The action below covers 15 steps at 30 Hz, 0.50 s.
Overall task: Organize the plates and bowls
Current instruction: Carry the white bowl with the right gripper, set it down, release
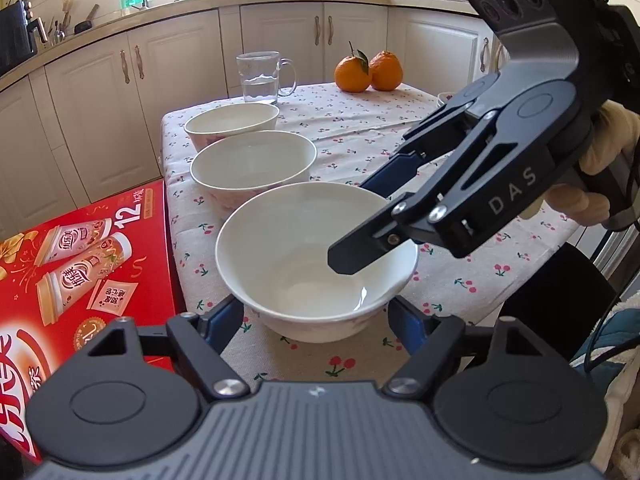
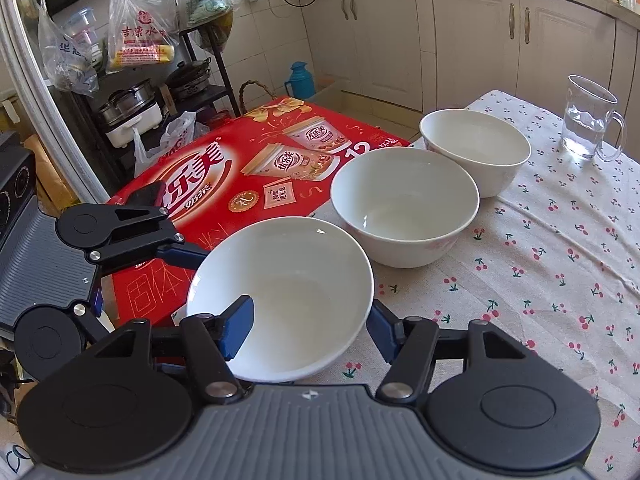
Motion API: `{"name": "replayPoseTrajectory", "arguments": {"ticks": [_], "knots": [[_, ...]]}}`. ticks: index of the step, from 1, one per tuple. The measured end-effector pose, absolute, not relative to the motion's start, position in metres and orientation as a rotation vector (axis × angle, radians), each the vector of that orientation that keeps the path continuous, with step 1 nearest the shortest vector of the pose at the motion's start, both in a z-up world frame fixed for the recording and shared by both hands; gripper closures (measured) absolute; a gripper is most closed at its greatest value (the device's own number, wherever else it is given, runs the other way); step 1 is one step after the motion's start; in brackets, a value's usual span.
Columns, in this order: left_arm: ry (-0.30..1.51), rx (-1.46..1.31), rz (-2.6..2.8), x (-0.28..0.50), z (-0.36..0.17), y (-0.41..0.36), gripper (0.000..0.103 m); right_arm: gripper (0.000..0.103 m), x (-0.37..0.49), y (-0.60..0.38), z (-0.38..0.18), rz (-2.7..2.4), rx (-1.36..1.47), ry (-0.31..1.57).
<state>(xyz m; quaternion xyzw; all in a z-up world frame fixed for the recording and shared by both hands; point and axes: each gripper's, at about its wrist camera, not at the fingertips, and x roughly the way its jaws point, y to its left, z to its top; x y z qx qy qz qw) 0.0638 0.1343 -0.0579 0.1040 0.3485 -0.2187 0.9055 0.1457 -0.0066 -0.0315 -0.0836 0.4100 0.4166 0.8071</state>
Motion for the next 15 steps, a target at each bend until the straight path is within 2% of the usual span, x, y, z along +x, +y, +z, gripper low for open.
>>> {"name": "replayPoseTrajectory", "arguments": {"ticks": [15], "knots": [[0.699,0.302,-0.478,0.064,-0.048,0.119,0.024,0.035,0.141,-0.019,-0.026,0.894,-0.178,0.861]]}}
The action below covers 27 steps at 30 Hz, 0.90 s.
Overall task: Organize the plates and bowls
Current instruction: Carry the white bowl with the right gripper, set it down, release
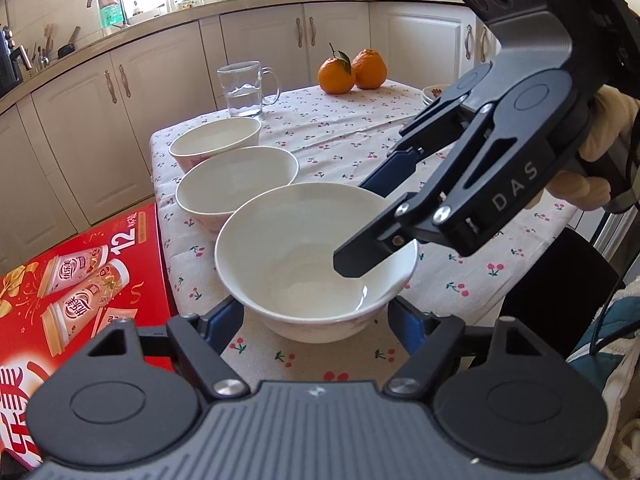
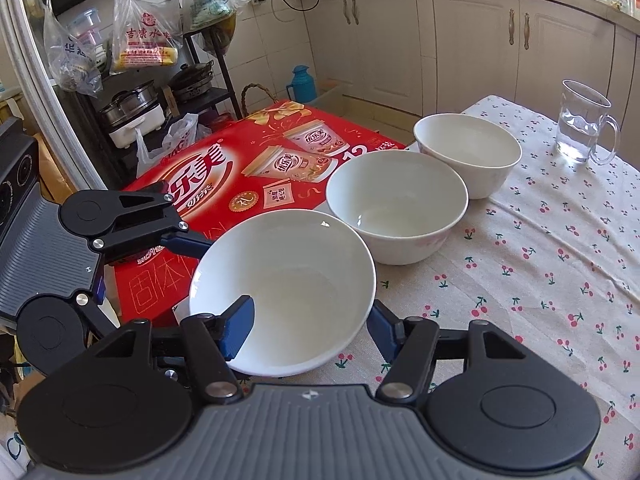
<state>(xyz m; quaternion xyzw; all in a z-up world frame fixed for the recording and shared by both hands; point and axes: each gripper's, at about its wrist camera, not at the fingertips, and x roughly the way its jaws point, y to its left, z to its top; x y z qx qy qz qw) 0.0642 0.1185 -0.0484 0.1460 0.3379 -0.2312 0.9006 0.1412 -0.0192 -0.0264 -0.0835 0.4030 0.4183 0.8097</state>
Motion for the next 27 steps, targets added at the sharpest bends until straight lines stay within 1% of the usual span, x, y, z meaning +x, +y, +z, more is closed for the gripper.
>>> {"name": "replayPoseTrajectory", "arguments": {"ticks": [11,27], "knots": [[0.672,0.331,-0.583,0.080,-0.045,0.085,0.024,0.035,0.137,-0.059,-0.019,0.806,-0.160,0.849],[0.642,0.360,-0.801,0.111,-0.055,0.011,0.024,0.035,0.126,-0.141,-0.012,0.565,-0.120,0.835]]}}
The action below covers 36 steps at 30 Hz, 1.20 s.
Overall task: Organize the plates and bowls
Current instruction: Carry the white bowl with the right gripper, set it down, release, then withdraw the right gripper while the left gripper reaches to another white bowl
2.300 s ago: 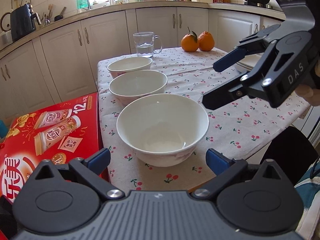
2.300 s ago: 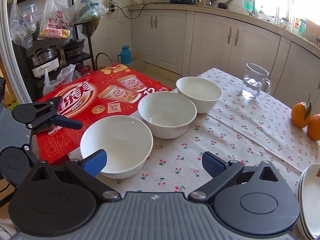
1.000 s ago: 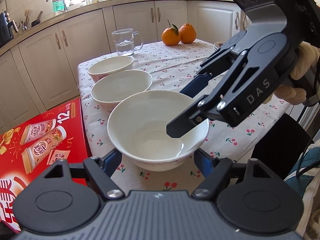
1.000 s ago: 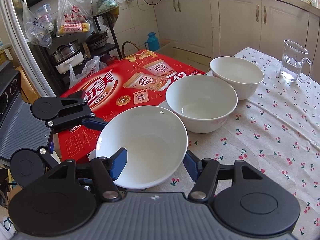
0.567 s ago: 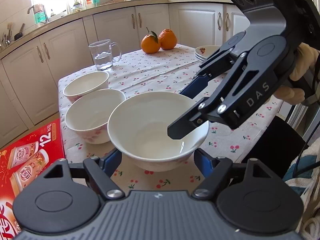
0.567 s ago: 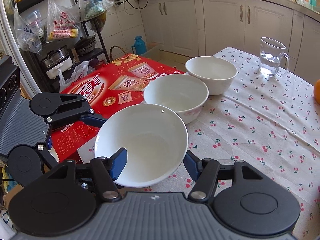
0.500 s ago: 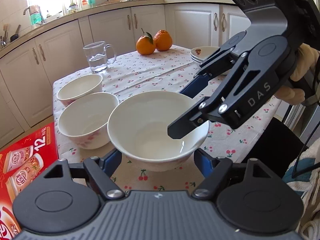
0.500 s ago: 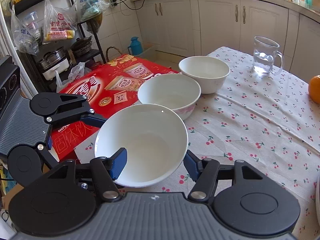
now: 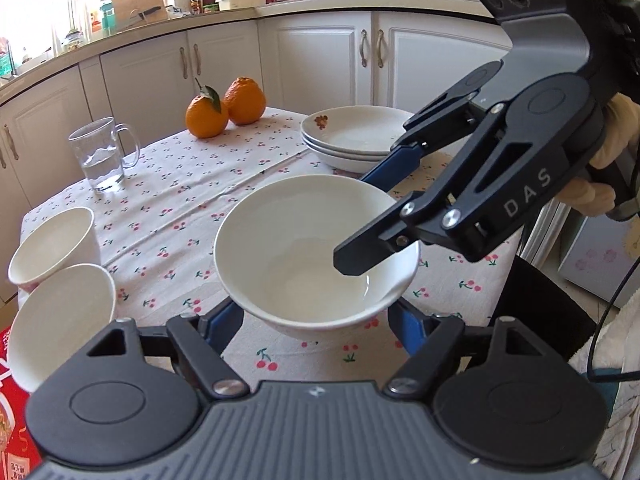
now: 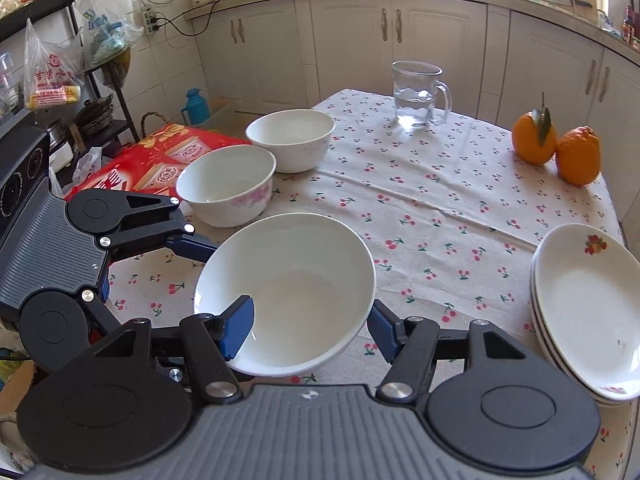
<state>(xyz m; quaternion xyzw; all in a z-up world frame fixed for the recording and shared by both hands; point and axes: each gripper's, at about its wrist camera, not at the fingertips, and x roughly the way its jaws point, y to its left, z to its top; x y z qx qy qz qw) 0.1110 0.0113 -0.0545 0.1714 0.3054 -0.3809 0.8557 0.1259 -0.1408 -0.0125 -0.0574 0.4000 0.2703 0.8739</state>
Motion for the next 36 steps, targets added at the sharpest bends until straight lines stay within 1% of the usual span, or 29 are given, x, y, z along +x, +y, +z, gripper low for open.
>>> {"name": "replayPoseTrajectory", "arguments": {"ticks": [12,15,20,21,22,23,25,36], "knots": [[0.678,0.366,-0.817,0.125,-0.064,-0.004,0.024,0.034,0.137,-0.163,-0.031,0.518,-0.060,0.858],[0.680,0.367,-0.817,0.125,-0.064,-0.006,0.024,0.033,0.138,-0.165,-0.033,0.520,-0.046,0.859],[0.673,0.375,-0.815,0.125,-0.065,-0.008,0.023,0.026,0.138,-0.165,-0.034,0.523,-0.041,0.857],[0.667,0.376,-0.811,0.124,-0.064,-0.008,0.017,0.025,0.138,-0.164,-0.034,0.525,-0.038,0.857],[0.663,0.374,-0.810,0.124,-0.063,-0.007,0.013,0.020,0.137,-0.164,-0.034,0.530,-0.032,0.857],[0.657,0.367,-0.812,0.123,-0.062,-0.006,0.009,0.012,0.137,-0.164,-0.034,0.536,-0.026,0.852],[0.656,0.357,-0.820,0.121,-0.060,-0.004,0.008,0.000,0.134,-0.163,-0.032,0.536,-0.017,0.830],[0.633,0.310,-0.718,0.106,-0.051,0.022,0.008,0.000,0.128,-0.163,-0.014,0.533,0.004,0.743]]}}
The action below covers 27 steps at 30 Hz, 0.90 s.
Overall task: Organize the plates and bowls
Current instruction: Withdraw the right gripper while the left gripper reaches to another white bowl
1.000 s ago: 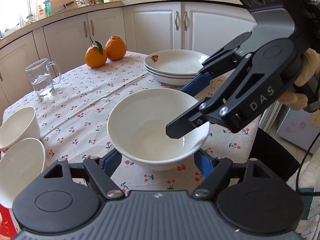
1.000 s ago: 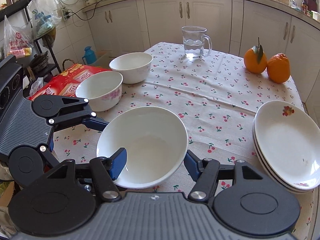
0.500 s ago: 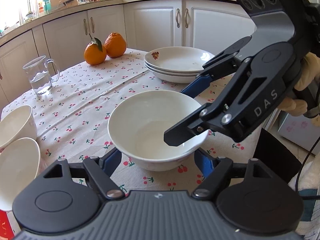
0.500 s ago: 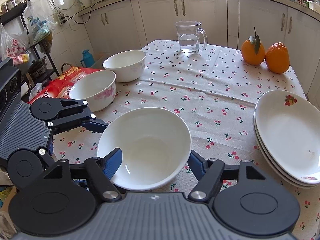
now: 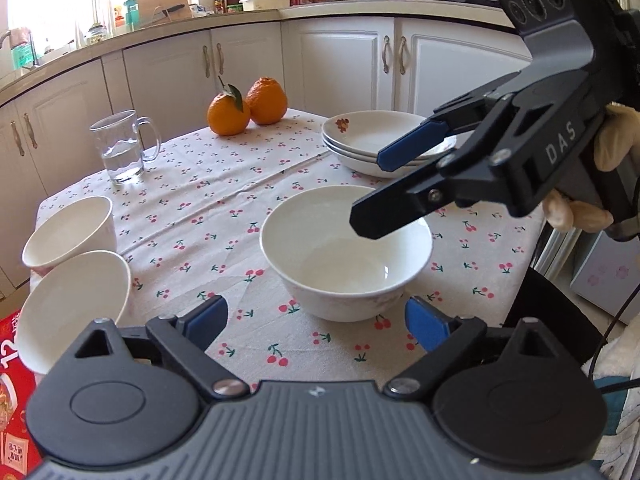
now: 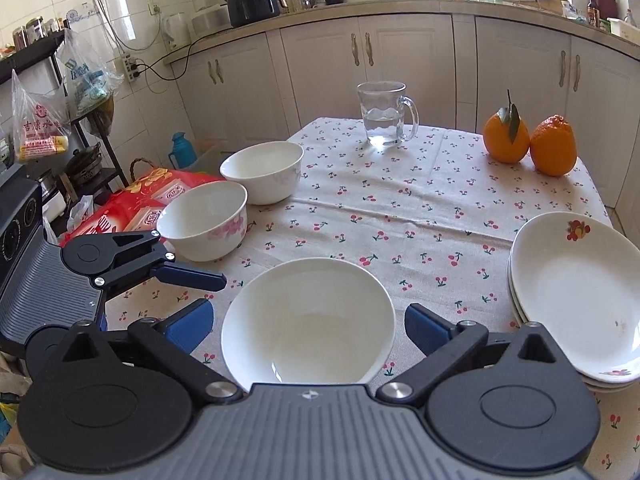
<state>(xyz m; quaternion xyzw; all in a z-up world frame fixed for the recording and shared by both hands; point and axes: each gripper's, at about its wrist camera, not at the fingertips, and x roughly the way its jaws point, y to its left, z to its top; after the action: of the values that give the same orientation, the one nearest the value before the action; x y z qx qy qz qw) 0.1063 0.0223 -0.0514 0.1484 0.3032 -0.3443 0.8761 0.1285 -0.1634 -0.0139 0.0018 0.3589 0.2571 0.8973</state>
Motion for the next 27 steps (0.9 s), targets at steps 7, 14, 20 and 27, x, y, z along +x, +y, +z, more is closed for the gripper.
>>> {"name": "replayPoseTrajectory", "arguments": {"ticks": [7,14,20,27], "knots": [[0.596,0.271,-0.605,0.098,-0.034,0.057,0.005,0.000,0.128,-0.145,0.002,0.537,-0.079,0.718],[0.566,0.248,-0.462,0.103,-0.025,0.097,0.004,0.000,0.127,-0.103,0.008,0.566,-0.245,0.729],[0.537,0.236,-0.358,0.117,-0.019,0.125,0.004,0.000,0.125,-0.064,0.010,0.601,-0.395,0.689],[0.540,0.238,-0.315,0.142,-0.022,0.141,0.004,0.000,0.135,-0.029,0.005,0.664,-0.448,0.676]]}}
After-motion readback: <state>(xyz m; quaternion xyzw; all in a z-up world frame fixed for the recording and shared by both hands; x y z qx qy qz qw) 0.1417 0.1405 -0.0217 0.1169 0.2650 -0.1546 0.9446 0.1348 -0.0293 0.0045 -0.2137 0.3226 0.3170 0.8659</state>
